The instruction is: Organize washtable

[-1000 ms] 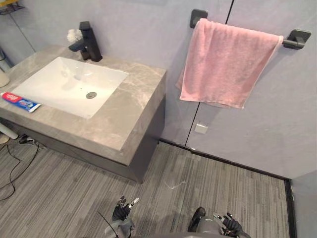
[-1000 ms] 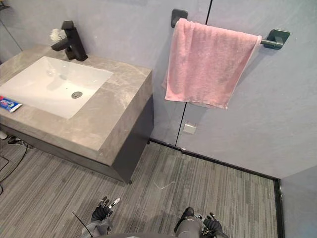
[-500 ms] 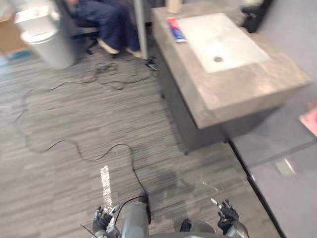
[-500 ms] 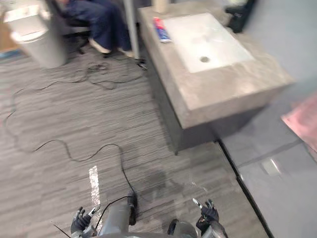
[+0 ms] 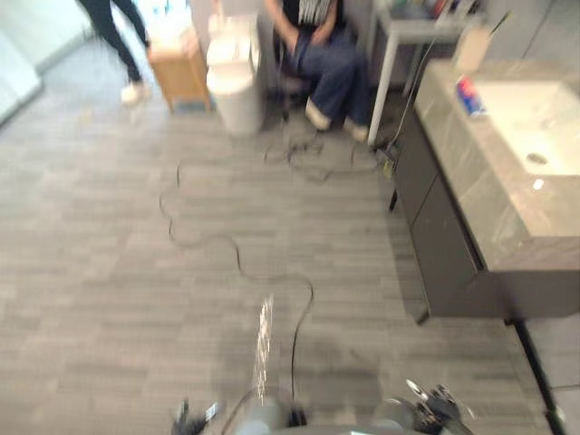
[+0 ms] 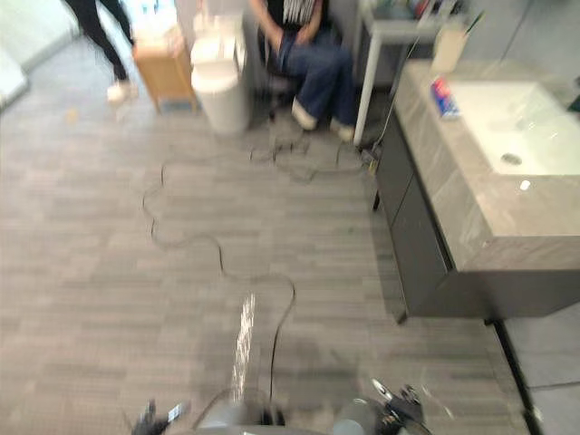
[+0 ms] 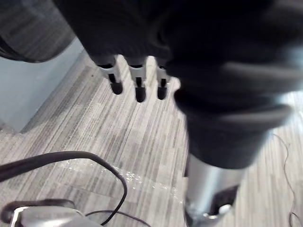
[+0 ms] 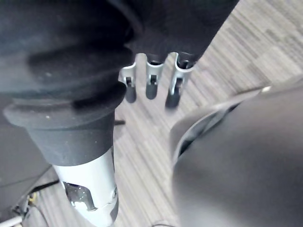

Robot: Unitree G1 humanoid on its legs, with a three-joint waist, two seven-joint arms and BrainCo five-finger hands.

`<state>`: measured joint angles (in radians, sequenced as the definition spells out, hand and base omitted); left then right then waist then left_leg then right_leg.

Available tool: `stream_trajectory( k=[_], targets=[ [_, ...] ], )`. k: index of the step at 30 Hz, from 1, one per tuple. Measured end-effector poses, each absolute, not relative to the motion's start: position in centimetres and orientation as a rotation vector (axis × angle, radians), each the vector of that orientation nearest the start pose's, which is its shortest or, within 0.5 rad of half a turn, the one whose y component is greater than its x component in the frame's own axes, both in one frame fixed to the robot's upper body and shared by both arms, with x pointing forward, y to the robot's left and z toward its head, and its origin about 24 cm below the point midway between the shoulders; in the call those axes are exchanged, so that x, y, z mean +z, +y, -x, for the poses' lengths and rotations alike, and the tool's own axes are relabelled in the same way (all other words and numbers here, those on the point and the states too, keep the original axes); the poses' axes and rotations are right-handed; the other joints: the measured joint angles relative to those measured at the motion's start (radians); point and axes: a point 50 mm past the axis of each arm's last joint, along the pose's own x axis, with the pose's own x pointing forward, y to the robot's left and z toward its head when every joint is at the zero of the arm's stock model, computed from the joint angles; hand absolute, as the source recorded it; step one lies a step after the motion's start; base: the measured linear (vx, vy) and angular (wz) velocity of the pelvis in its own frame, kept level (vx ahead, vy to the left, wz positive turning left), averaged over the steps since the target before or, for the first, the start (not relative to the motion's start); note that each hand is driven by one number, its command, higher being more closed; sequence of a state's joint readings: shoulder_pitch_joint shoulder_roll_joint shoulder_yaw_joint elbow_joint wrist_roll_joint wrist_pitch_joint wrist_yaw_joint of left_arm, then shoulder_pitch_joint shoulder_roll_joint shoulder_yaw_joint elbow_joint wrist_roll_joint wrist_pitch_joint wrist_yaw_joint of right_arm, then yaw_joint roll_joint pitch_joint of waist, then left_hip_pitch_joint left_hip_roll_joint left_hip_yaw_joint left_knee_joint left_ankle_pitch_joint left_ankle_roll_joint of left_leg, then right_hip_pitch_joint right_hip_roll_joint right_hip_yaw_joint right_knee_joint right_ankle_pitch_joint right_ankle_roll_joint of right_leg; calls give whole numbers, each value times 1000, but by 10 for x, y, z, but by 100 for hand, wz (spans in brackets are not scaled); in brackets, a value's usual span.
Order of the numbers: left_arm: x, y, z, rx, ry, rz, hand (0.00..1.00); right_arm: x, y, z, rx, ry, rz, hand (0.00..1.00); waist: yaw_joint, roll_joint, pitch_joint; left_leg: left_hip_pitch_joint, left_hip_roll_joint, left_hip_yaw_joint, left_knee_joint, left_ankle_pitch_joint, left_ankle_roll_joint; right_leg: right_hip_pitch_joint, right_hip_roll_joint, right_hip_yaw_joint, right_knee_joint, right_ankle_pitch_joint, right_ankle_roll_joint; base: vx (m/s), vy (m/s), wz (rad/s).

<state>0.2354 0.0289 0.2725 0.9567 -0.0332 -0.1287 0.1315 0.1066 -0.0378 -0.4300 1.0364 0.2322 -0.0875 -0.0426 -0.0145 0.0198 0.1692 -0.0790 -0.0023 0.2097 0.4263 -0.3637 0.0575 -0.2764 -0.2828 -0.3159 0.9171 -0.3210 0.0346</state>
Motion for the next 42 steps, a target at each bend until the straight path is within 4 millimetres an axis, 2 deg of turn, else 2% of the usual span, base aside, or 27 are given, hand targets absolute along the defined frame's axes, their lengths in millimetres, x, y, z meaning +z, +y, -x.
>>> stream_trajectory(
  k=[3,5,6,7,8,9,10,11,12,14,17,21,22,23,24,25,26,28,31,34,35,37,38,39,40,41,42],
  targets=[
    [-156,216,-63,452,1029,3,0,-164,-213,-56,-648,1050,-370,0,-37,-23,-11,43,-20,2,-142,22,13,-96,77,-89,-283,19,-14,257,-10,70],
    [-155,221,-65,462,1021,-7,0,-169,-207,-30,-694,1135,-409,0,-53,-37,10,96,-9,40,-180,55,-20,-126,88,-49,-439,104,-47,471,-154,70],
    [-155,222,-61,476,1032,-1,0,-170,-206,-25,-694,1151,-411,0,-56,-37,4,113,-10,49,-179,46,-18,-127,87,-34,-440,116,-61,373,-168,29],
    [-158,216,-52,499,1067,24,0,-169,-209,-18,-699,1165,-403,0,-70,-28,-29,169,10,59,-190,15,-57,-98,115,-47,-422,114,-73,421,-160,12],
    [-161,209,-38,512,1106,44,0,-167,-216,-13,-697,1166,-371,0,-73,-6,-56,190,40,68,-120,-3,-133,-55,157,-59,-457,110,-92,541,-143,24],
    [-159,215,-41,536,1088,54,0,-166,-218,-19,-674,1155,-346,0,-88,9,-60,107,86,46,140,-3,-130,-11,192,-55,-466,148,-120,515,-166,12],
    [-159,216,-41,563,1080,76,0,-166,-221,-18,-662,1159,-317,0,-86,16,-56,13,150,50,410,69,-89,16,232,-32,-471,167,-144,610,-179,-46],
    [-160,209,-38,580,1098,110,0,-163,-229,-22,-610,1162,-251,0,-43,31,-57,-89,253,54,652,302,-20,80,309,18,-514,159,-156,609,-69,-161],
    [-162,208,-31,585,1128,118,0,-163,-228,-33,-569,1149,-215,0,10,35,-66,-135,298,60,758,342,-19,143,352,111,-571,161,-166,576,19,-190],
    [-162,208,-33,584,1125,118,0,-161,-224,-55,-528,1113,-191,0,29,19,-65,-231,293,58,735,202,-51,197,381,193,-634,169,-162,526,44,-149],
    [-161,208,-39,572,1105,115,0,-159,-216,-83,-477,1063,-183,0,36,-2,-57,-288,270,77,466,125,-76,285,391,300,-695,172,-139,514,75,-119],
    [-161,209,-52,536,1087,92,0,-160,-201,-86,-440,1062,-194,0,59,-5,-69,-296,237,77,51,167,-121,421,354,350,-797,100,-75,546,260,-78],
    [-161,210,-52,529,1090,86,0,-161,-201,-83,-442,1069,-195,0,61,-8,-76,-293,225,73,54,196,-94,431,341,355,-785,73,-65,535,365,-42],
    [-160,216,-49,528,1097,65,0,-164,-196,-74,-443,1098,-207,0,61,-32,-108,-276,181,91,54,190,-40,409,296,356,-696,18,-33,598,368,-38],
    [-160,221,-51,529,1096,50,0,-164,-191,-74,-436,1097,-220,0,62,-62,-114,-231,145,134,26,170,-28,314,252,339,-474,-1,19,596,358,-40],
    [-159,222,-53,524,1094,43,0,-164,-189,-76,-430,1089,-227,0,59,-70,-108,-203,130,147,13,159,-21,257,233,338,-336,19,50,562,323,-34],
    [-159,226,-54,508,1096,17,0,-162,-187,-81,-425,1062,-240,0,45,-77,-93,-144,97,148,2,136,16,156,199,337,-79,117,99,510,294,5],
    [-159,229,-54,493,1110,-11,0,-160,-187,-85,-425,1035,-252,0,15,-77,-79,-40,72,144,0,87,31,83,169,312,147,155,95,550,234,28],
    [-158,227,-67,479,1088,-8,0,-159,-189,-86,-437,1017,-264,0,17,-73,-78,113,69,148,-72,37,15,-18,138,165,107,101,28,450,116,18],
    [-156,220,-83,431,1057,-14,0,-156,-189,-93,-434,984,-272,0,-9,-72,-79,226,67,194,-168,11,-19,-62,78,-176,-198,107,-9,524,79,-22],
    [-156,211,-90,388,1047,-18,0,-156,-190,-94,-432,990,-268,0,-4,-70,-80,282,59,269,-213,5,-40,-48,93,-329,-349,154,-79,565,61,-103],
    [-158,199,-92,367,1049,7,0,-157,-190,-91,-434,1006,-269,0,0,-80,-85,349,19,323,-221,3,-87,-38,161,-398,-496,228,-186,672,33,-118],
    [-157,203,-92,375,1048,-1,0,-158,-191,-86,-445,1014,-270,0,-16,-97,-99,352,3,315,-121,-11,-159,-4,185,-379,-563,208,-317,537,-28,-89],
    [-158,197,-95,370,1051,12,0,-157,-196,-90,-452,1005,-264,0,-20,-72,-101,334,41,310,-27,-12,-188,1,207,-365,-539,201,-305,655,-14,-90],
    [-157,195,-98,387,1038,38,0,-155,-202,-92,-458,993,-252,0,-35,-27,-99,230,131,284,262,60,-248,36,254,-333,-576,188,-280,565,1,-110],
    [-156,189,-106,401,1015,75,0,-154,-205,-94,-457,989,-236,0,-22,14,-88,127,223,237,534,145,-214,89,320,-292,-618,188,-280,522,32,-118],
    [-155,189,-107,414,1008,89,0,-154,-206,-95,-459,992,-231,0,-11,31,-89,90,263,225,635,159,-203,114,345,-264,-627,181,-282,554,70,-174]
  ],
)
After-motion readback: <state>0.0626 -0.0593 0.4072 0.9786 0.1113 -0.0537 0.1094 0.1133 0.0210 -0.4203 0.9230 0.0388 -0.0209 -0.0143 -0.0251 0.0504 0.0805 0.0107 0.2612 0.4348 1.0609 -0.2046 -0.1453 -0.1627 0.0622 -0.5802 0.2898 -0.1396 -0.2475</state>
